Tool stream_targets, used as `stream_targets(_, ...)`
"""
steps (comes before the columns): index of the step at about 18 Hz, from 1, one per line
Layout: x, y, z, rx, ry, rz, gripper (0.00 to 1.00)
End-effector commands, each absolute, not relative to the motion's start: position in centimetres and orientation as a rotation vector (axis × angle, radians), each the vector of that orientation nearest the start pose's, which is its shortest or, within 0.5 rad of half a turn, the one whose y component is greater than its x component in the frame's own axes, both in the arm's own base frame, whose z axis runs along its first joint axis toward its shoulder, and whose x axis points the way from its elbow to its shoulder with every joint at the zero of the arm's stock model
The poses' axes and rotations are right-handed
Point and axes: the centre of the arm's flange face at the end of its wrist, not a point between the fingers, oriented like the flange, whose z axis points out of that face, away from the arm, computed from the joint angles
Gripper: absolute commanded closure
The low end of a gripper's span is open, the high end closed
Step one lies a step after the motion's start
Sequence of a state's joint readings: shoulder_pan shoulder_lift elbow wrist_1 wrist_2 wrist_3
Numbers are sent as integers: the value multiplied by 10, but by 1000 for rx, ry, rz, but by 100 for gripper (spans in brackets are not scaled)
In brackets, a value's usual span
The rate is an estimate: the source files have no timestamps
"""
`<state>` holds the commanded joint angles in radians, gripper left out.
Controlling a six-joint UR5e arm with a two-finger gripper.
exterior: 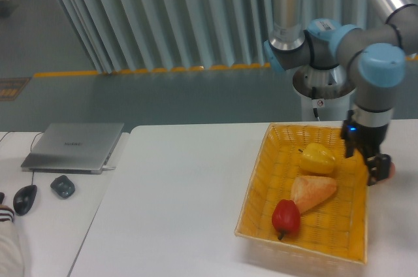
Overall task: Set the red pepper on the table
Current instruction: 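Move the gripper over the basket toward the red pepper, then lower the open gripper onto the red pepper and close on it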
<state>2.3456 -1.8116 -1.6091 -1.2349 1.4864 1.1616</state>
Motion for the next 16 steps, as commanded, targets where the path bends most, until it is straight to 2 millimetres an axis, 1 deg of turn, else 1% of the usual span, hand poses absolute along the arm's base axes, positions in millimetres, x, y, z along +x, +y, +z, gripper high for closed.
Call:
stream_targets(3,-286,529,374,-2989,532,-4,0)
stream_targets(5,-273,536,374,-3000,461,-9,0)
stream_targets(7,-257,550,373,-2983,389,24,0)
stream_targets(8,-252,553,371,-2988,336,20,0)
stream_targets(10,-239,567,365,-2972,183,38,0)
stream_targets(11,-235,574,357,-2972,153,41,0)
stream_targets(12,-233,576,354,-2973,132,40,0)
stream_targets(16,-237,583,342,-2967,12,40,0)
